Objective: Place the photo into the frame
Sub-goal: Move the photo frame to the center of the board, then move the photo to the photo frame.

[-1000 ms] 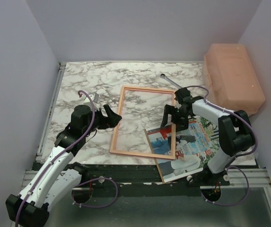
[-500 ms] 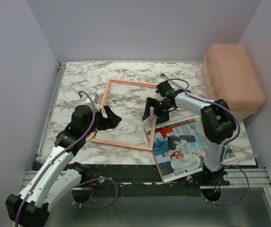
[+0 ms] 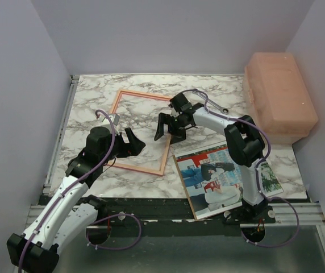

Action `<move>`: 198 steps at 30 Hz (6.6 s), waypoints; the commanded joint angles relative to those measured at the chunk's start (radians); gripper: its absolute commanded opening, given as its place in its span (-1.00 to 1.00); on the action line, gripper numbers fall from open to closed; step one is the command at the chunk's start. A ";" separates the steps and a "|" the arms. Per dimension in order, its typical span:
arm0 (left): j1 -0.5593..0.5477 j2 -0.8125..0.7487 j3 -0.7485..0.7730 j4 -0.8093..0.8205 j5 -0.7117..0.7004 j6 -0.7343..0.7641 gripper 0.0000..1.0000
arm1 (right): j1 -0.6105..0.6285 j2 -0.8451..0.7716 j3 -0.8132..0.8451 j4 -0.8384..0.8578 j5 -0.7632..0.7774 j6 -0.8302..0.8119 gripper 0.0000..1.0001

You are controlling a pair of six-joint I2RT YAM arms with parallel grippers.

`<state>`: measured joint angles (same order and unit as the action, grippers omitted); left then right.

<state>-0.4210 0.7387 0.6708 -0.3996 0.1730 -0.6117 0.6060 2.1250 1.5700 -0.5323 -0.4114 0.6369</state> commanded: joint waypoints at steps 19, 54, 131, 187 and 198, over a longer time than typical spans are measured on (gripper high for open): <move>-0.083 0.321 -0.035 0.301 0.241 -0.153 0.76 | -0.083 -0.452 -0.399 -0.011 0.115 -0.021 0.95; -0.280 0.945 0.185 0.545 0.308 -0.266 0.56 | -0.169 -0.959 -1.026 0.056 0.110 0.155 0.95; -0.400 1.091 0.454 0.207 0.016 -0.186 0.25 | -0.169 -0.913 -1.043 0.097 0.073 0.139 0.95; 0.093 0.185 -0.261 0.322 0.052 -0.266 -1.00 | -0.166 -0.890 -0.940 0.260 -0.075 0.113 0.99; 0.302 -0.263 -0.335 -0.038 -0.191 -0.315 -1.00 | -0.152 -0.703 -0.936 0.433 -0.151 0.156 1.00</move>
<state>-0.1738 0.6033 0.3565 -0.2638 0.1280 -0.8959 0.4454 1.3720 0.6094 -0.1940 -0.5064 0.7708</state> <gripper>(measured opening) 0.009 0.996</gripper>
